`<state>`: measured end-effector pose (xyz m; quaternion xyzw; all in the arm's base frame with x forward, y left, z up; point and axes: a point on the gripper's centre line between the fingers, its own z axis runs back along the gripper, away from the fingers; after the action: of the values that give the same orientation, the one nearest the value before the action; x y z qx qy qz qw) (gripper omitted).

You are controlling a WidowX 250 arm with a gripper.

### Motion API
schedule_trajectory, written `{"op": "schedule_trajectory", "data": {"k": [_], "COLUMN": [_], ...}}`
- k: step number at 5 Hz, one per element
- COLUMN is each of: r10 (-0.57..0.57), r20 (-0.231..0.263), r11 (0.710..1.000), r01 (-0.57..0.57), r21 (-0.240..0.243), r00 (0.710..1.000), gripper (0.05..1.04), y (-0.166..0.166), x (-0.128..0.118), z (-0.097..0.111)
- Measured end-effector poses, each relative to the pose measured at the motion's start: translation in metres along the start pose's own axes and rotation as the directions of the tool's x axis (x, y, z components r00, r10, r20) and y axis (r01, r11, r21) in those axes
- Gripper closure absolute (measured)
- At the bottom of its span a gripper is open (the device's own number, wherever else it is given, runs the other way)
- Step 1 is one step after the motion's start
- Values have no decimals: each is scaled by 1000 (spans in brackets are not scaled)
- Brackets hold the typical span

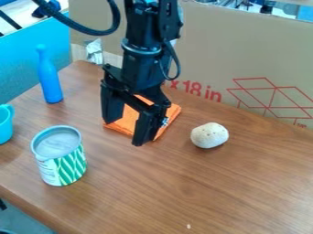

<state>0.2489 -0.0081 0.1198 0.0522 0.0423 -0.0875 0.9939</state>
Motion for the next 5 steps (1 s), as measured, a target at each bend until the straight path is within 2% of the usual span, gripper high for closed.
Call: {"op": "schedule_trajectory", "data": {"k": [1,2,3,4,5], "r10": [-7,-21,-36,-40,-34], "r20": [-26,-21,12,25,-3], "r11": [1000,999,998,999,999], "r01": [7,20,36,41,34], "r21": [-4,-28,-42,-24,-7], "r00": [1000,1000,999,999,999], "gripper": [76,76,76,76,76], "y": [-1,19,30,38,44], "x": [-2,-4,-15,-31,-47], "z": [-6,-10,-16,-25,-38]}}
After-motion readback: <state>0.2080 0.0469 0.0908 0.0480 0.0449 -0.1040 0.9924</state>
